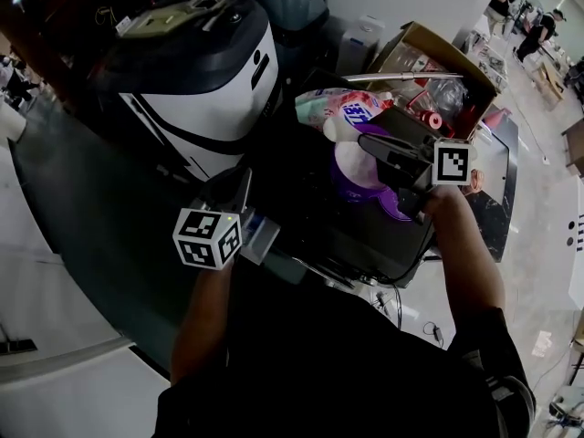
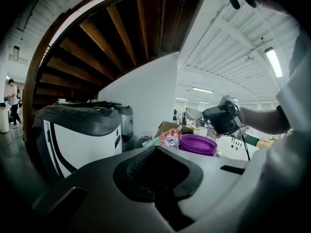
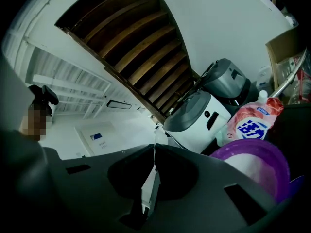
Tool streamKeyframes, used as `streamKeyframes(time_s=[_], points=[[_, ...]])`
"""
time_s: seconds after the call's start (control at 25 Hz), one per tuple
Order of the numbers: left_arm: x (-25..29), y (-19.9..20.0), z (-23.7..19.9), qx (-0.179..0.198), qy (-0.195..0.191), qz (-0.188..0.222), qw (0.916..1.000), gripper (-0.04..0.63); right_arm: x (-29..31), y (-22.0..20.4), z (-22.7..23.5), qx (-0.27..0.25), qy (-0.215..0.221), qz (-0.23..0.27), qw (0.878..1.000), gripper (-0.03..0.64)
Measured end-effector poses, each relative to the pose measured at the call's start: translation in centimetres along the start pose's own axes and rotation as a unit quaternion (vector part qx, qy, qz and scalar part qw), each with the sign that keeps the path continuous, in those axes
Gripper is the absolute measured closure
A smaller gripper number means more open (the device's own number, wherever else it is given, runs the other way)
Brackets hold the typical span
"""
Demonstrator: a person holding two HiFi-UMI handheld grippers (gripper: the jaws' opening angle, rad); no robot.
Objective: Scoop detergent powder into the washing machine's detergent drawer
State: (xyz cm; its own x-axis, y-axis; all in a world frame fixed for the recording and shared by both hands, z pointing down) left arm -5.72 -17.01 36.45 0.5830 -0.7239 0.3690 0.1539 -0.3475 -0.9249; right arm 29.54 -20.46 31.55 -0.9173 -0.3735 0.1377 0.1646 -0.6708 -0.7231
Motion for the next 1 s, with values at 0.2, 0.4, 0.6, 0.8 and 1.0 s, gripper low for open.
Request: streamKeyframes(time_s=[0.2,0.4,0.6,0.8,1.0], points=[[-2.7,-0.5,-3.3,0.000,0.002,0.008,1.0000,0.588,4.0,-0.7,-2.6,-0.003,0.011,0.004,1.000,0.595],[-5.1,-1.5,-6.2,0.000,-0.001,0.011,0.9999,0.588,8.0,-2.2,-4.7,0.004,0.018,0.006,1.000,0.595],[-7.5,-2.7,-8.9,-0.010,-0.003,0.011,0.9999,0.588,11.5,-3.9,-6.4,0.013,0.020,0.000,1.000,0.595],[-9.5,-3.8,-10.9,-0.015,-0.007,0.014,0.9998,0.588,14.2,-5.7,-8.0,0.025,0.018,0.002,1.000,0.595],[-11.6,-5.0,-12.5,-0.018,-0.013,0.013,0.9997,0.588,16.6,-7.6,-9.2,0.028,0.011,-0.002,1.000,0.595]])
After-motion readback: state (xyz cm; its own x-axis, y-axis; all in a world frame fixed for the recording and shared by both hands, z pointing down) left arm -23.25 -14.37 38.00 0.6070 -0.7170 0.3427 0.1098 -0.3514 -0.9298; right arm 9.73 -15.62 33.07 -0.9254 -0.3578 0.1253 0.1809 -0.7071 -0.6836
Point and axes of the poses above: the fingertips, and each gripper's own axes: x forward along the fingers, z to its right, y out of its top, the point moved 10 cm from there along -x, backward along the fingers, and after that the axes turned 4 degrees about -z, right-handed, at the moved point
